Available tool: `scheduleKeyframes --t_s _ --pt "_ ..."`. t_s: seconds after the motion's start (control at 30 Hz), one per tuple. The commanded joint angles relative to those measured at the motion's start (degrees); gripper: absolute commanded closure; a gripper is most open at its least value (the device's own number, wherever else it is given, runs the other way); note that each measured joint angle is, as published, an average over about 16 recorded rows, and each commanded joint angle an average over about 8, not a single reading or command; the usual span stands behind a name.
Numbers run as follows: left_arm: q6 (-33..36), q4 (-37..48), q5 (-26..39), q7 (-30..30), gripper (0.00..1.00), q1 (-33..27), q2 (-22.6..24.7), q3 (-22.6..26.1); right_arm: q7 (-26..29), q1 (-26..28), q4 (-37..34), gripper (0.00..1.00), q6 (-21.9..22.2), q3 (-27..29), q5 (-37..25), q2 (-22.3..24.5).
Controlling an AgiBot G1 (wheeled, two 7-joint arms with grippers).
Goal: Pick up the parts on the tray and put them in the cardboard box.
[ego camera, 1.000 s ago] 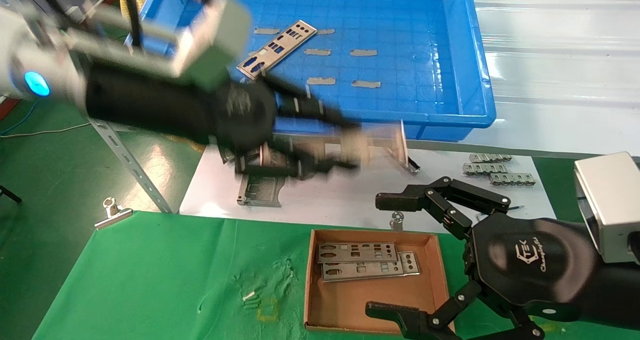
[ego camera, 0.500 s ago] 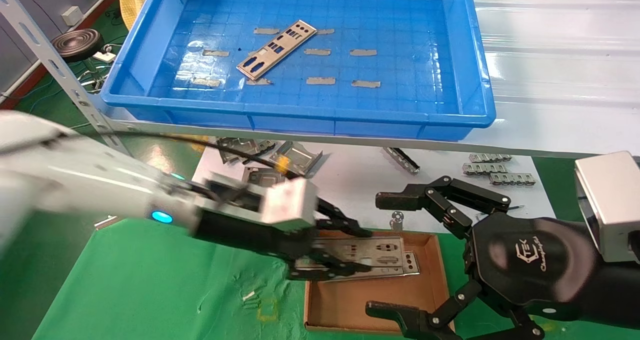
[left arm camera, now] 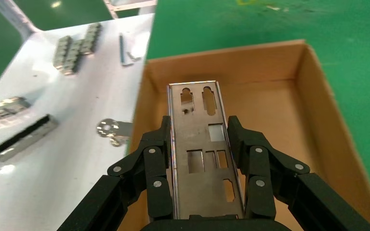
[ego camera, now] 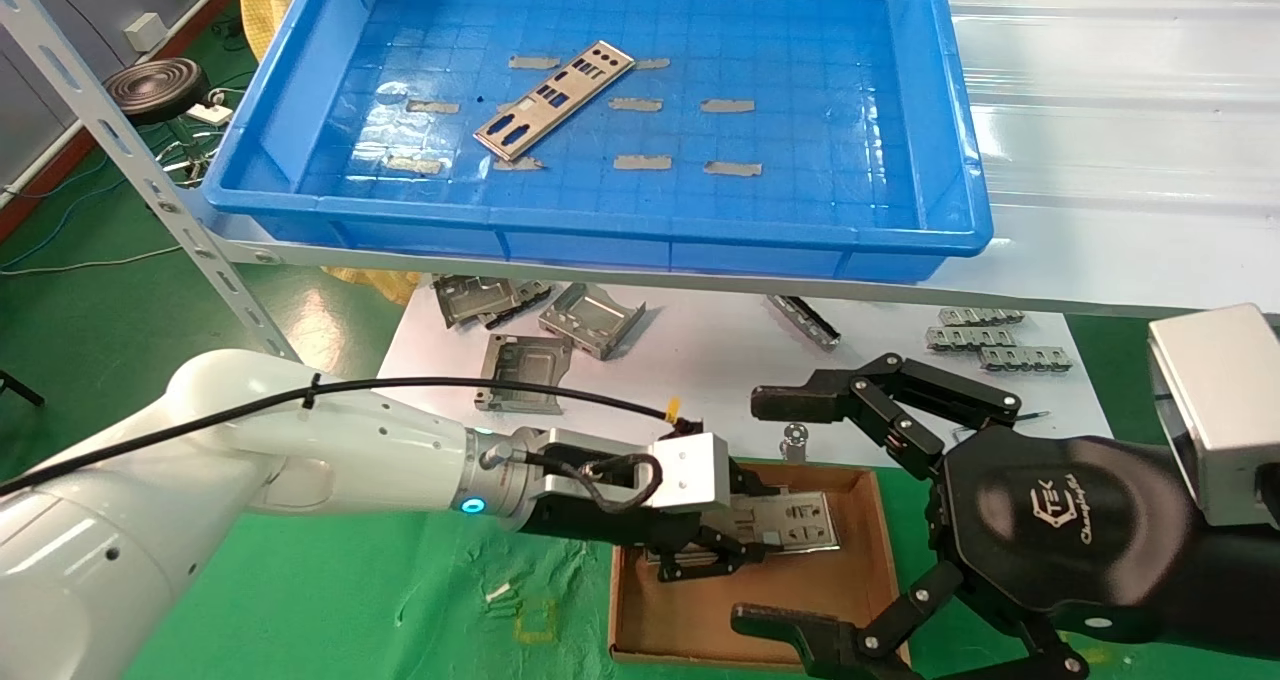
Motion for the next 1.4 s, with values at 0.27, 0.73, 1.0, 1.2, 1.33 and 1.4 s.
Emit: scheduleKeyframes --t_s 0.27,0.73,1.0,1.2,1.33,1.4 --pt "-4.3 -1.5 -2.3 -0.5 0.00 0.5 0.1 3.7 0.0 0.0 0.0 0.00 0.0 0.0 0.0 0.0" --pt "-3.9 -1.7 -8.5 -2.0 0.00 -0.7 -0.5 6.9 0.0 0.0 0.0 0.00 0.0 0.0 0.0 0.0" --pt "7.2 3.4 -16.6 -6.2 0.00 -0.2 -2.2 4.5 0.0 0.0 0.0 0.00 0.0 0.0 0.0 0.0" --pt "10.9 5.0 -19.1 -7.2 0.00 0.4 -2.9 3.6 0.0 0.0 0.0 0.00 0.0 0.0 0.0 0.0" --pt "9.9 4.6 -18.5 -7.0 0.00 0.4 -2.7 3.7 0.0 0.0 0.0 0.00 0.0 0.0 0.0 0.0" --pt "9.6 4.1 -18.2 -7.0 0.00 0.5 -2.9 3.6 0.0 0.0 0.0 0.00 0.0 0.0 0.0 0.0"
